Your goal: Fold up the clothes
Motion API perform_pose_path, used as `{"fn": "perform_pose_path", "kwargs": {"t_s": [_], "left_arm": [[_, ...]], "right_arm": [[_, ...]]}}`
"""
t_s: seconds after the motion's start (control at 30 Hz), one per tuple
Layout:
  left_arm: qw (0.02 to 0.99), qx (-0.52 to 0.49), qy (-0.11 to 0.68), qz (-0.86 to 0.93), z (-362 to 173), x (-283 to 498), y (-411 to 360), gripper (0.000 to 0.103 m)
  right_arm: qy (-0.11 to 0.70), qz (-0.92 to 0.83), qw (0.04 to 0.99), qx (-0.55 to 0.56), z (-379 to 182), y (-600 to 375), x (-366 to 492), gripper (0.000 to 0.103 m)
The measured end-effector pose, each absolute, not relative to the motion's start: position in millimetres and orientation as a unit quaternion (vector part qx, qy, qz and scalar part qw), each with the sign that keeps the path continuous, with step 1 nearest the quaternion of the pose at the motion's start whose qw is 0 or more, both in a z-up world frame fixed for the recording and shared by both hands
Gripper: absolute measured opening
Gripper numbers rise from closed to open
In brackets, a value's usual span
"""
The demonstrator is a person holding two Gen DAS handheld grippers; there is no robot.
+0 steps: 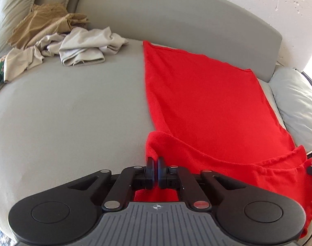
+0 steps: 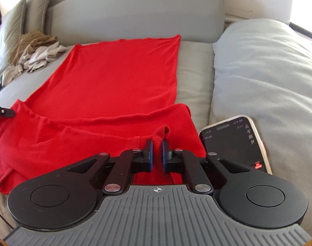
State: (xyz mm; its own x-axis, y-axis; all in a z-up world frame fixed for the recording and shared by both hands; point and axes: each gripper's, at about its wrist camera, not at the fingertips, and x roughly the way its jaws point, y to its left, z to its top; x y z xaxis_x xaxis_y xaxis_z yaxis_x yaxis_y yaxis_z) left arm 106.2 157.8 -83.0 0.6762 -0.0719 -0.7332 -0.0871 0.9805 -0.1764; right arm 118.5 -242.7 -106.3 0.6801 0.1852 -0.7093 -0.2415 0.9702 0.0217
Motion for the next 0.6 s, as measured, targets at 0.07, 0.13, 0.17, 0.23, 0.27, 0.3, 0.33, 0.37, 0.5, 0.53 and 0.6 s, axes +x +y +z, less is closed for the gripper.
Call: {"fn": "perform_pose_path", "kwargs": {"t_s": [0.07,0.13,0.17,0.23,0.27,0.3,0.33,0.37,0.5,0.53,0.6], "left_arm": [[0.921,-0.107,0.373,0.019,-78,97,160,0.001],[0.926,-0.127,0.353,0.039,-75,89,165,0.001],[0.927,-0.14,0.346,0.047,-76,86,168,0.001],[0.922,-0.155,0.351,0.062,-81,84,170,0.002],[0.915,-0.156,0.366,0.066,-86,88,170,0.002],[0.911,-0.154,0.375,0.07,-90,91,168,0.005],[0.907,-0.15,0.386,0.076,-94,95,167,0.011],[0.905,-0.148,0.39,0.084,-96,98,166,0.014],[0.908,-0.141,0.38,0.109,-86,100,169,0.028],[0.91,-0.137,0.375,0.112,-81,95,169,0.031],[0.913,-0.129,0.37,0.115,-70,86,168,0.031]], "right_arm": [[0.359,0.106,0.926,-0.053,-99,-238,116,0.008],[0.335,0.095,0.935,-0.067,-92,-232,114,0.008],[0.325,0.09,0.939,-0.073,-90,-229,113,0.008],[0.311,0.072,0.944,-0.085,-89,-222,115,0.008],[0.31,0.062,0.944,-0.091,-92,-219,117,0.008],[0.316,0.054,0.942,-0.096,-95,-216,121,0.008],[0.325,0.044,0.94,-0.098,-100,-215,126,0.008],[0.34,0.03,0.935,-0.098,-105,-215,132,0.008],[0.401,-0.009,0.913,-0.072,-116,-228,152,0.029],[0.412,-0.014,0.909,-0.058,-116,-233,154,0.033],[0.415,0.0,0.91,-0.018,-105,-245,145,0.047]]}}
